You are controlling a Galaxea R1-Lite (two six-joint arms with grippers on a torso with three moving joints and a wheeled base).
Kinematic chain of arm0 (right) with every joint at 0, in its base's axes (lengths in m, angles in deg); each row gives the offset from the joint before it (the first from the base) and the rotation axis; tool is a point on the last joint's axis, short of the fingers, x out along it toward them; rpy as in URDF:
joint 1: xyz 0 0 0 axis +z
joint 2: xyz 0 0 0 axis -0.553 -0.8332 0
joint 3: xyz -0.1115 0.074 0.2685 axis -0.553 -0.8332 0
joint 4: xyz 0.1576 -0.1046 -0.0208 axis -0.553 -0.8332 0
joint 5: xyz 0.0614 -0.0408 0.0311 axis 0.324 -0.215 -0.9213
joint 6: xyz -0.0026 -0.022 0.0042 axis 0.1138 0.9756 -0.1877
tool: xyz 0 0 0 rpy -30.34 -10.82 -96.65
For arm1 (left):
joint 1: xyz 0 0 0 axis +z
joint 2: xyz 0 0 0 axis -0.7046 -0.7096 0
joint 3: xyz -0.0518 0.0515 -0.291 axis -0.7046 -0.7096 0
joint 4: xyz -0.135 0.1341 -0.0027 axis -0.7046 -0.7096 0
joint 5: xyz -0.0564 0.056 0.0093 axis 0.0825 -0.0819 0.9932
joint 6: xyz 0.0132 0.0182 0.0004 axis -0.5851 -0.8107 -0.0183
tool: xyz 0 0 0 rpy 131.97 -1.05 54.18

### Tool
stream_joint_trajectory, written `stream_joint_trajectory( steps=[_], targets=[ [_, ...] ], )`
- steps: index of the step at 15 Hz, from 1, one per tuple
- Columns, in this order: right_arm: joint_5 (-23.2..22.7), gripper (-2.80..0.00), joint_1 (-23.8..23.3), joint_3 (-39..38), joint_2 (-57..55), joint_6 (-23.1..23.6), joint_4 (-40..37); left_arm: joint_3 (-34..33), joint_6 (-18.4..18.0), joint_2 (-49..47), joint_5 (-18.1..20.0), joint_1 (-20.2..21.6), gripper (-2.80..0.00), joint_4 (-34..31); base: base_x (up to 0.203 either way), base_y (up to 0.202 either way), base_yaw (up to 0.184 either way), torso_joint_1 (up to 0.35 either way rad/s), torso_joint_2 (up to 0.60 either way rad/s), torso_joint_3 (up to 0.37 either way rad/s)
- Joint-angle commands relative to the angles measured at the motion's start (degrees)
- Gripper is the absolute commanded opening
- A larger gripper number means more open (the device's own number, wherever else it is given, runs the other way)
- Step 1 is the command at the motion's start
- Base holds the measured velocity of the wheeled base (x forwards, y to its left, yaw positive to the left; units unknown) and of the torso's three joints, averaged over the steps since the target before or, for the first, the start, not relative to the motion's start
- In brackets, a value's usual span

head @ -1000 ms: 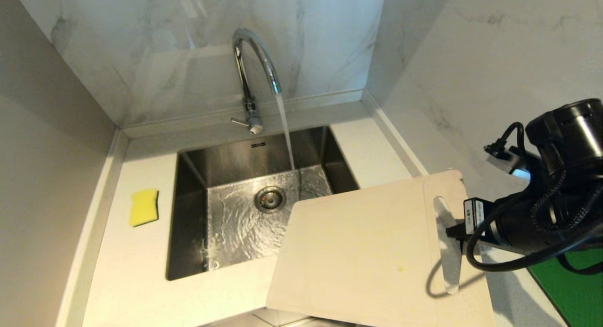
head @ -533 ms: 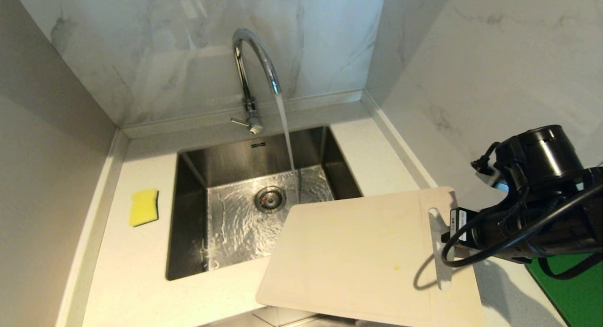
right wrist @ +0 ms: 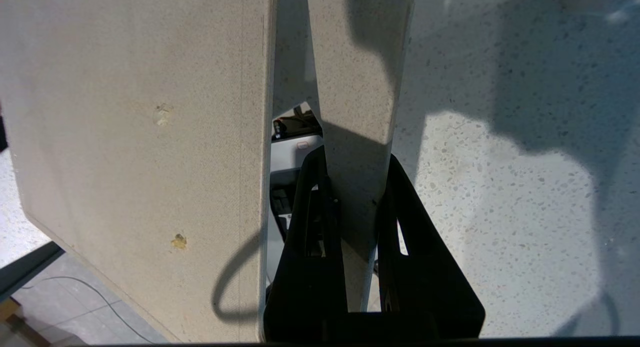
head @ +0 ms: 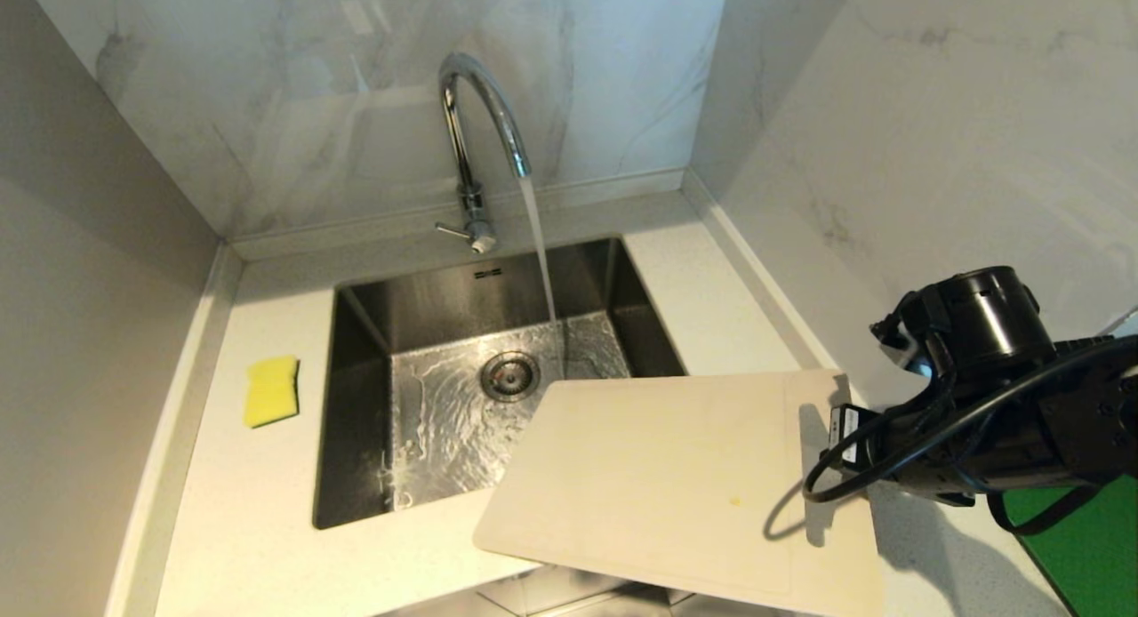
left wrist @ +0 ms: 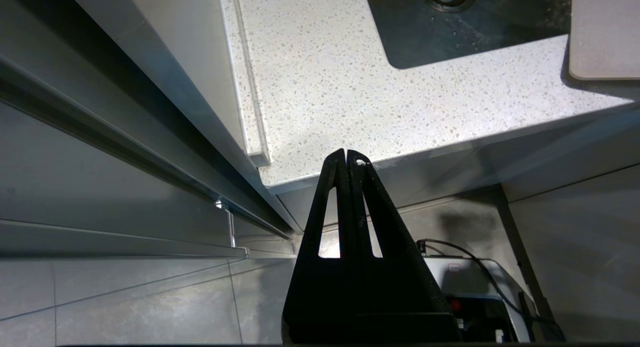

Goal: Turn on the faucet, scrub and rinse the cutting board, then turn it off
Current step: Put down the cutting board

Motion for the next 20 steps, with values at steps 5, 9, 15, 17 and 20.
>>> stream_joint_trajectory(
  steps=[5, 9, 15, 17, 20],
  targets=[
    [0.0, -2.80, 0.7, -6.5, -4.1, 0.1, 10.3, 0.0, 0.0, 0.0, 0.0, 0.0, -2.80, -0.1, 0.000, 0.000, 0.000, 0.000, 0.00, 0.000],
    [0.0, -2.80, 2.7, -7.9, -8.8, -0.1, 14.7, 0.0, 0.0, 0.0, 0.0, 0.0, -2.80, -0.1, 0.000, 0.000, 0.000, 0.000, 0.00, 0.000],
    [0.3, -2.80, 3.5, -8.8, -15.2, 0.0, 21.8, 0.0, 0.0, 0.0, 0.0, 0.0, -2.80, -0.1, 0.000, 0.000, 0.000, 0.000, 0.00, 0.000],
    [0.4, -2.80, 3.5, -8.6, -15.7, 0.1, 22.7, 0.0, 0.0, 0.0, 0.0, 0.0, -2.80, -0.1, 0.000, 0.000, 0.000, 0.000, 0.00, 0.000],
    [0.3, -2.80, 3.5, -8.3, -15.7, 0.1, 22.7, 0.0, 0.0, 0.0, 0.0, 0.0, -2.80, -0.1, 0.000, 0.000, 0.000, 0.000, 0.00, 0.000]
  ],
)
